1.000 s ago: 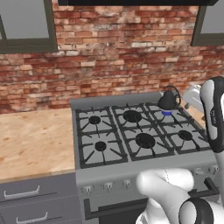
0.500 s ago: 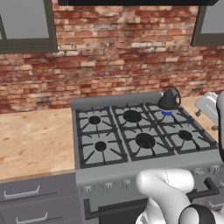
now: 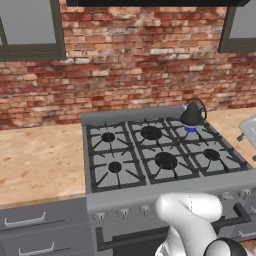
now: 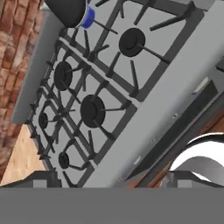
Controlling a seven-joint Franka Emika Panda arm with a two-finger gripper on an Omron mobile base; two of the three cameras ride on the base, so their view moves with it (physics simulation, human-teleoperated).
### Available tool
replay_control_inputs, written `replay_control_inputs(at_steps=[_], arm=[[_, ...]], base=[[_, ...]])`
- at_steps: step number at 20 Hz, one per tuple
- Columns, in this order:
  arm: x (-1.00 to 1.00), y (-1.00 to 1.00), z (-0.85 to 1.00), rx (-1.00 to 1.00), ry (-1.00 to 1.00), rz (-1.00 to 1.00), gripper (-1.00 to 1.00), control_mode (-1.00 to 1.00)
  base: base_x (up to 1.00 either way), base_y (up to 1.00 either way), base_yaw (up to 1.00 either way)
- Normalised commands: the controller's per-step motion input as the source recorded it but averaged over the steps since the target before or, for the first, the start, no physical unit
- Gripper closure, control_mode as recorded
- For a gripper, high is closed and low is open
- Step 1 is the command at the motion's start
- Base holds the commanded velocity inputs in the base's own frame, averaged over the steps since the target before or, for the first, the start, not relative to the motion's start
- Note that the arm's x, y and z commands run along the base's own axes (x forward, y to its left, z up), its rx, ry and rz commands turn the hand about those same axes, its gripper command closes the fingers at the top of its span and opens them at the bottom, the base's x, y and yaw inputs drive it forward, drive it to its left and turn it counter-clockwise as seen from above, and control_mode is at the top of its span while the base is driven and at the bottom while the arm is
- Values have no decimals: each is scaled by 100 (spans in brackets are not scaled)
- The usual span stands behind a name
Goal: The kettle is done boiling. Turn off the stove, then wait for 300 timesteps before moving the kettle to the dining table.
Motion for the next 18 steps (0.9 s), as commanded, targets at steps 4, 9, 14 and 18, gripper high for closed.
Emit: replay_control_inputs(at_steps=[4,9,14,18], arm=[[-25,-20,-16,12,0,-10,-100,-100],[-19,-23,-20,10,0,-10,-100,-100],[-23,-17,-24,10,0,-10,-100,-100],[-14,-6,-30,10,0,-13,-100,-100]], base=[[0,0,0],[0,0,0],[0,0,0],[0,0,0]])
